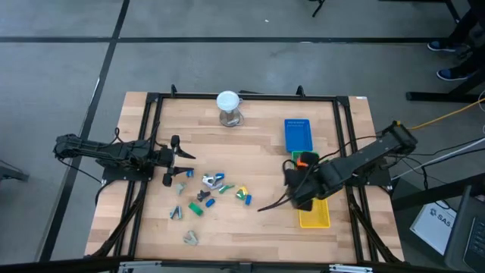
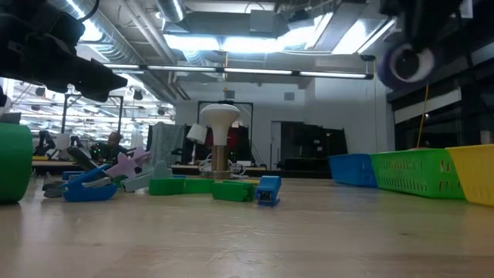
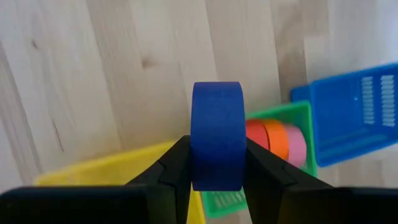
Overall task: Pick and place Stapler, Stapler remover, tape
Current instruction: Put the blue tape into the green bin
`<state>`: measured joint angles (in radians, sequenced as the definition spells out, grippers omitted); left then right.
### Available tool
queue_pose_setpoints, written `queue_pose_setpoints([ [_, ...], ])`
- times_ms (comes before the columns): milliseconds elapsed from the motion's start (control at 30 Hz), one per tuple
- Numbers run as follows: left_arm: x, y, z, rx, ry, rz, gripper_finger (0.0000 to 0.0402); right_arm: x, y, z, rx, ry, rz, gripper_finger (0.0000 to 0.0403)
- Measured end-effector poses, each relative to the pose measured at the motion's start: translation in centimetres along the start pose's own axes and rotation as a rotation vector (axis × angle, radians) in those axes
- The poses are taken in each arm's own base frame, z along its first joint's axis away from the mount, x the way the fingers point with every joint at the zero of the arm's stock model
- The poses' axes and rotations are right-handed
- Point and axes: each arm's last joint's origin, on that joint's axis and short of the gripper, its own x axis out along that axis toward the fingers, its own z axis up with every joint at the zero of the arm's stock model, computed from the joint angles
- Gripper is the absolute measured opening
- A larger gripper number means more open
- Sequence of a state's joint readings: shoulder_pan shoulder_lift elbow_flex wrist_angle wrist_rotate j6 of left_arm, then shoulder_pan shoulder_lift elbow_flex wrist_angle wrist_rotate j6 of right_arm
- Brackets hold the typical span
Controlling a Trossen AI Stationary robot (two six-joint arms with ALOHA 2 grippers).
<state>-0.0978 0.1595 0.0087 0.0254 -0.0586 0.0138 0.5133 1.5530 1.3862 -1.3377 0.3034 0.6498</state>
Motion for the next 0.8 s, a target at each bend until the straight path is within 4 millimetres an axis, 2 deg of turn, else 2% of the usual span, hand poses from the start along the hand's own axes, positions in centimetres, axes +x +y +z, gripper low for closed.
queue_pose_setpoints([
  [133,0.0,0.0,0.0,0.0,0.0,0.0,0.0196,1.0,-1.4,-2.5,0.005,-0.003,0.024,0.0111],
  [367,0.0,0.0,0.0,0.0,0.0,0.0,0.0196,3.5,-2.9,-5.7,-0.006,-0.052,0.062,0.0111],
  [567,0.0,0.0,0.0,0.0,0.0,0.0,0.0196,5.8,-3.3,-7.1,-0.036,-0.101,0.092,0.0112],
  [800,0.0,0.0,0.0,0.0,0.0,0.0,0.0196,8.0,-3.7,-7.6,-0.072,-0.119,0.091,0.0113],
])
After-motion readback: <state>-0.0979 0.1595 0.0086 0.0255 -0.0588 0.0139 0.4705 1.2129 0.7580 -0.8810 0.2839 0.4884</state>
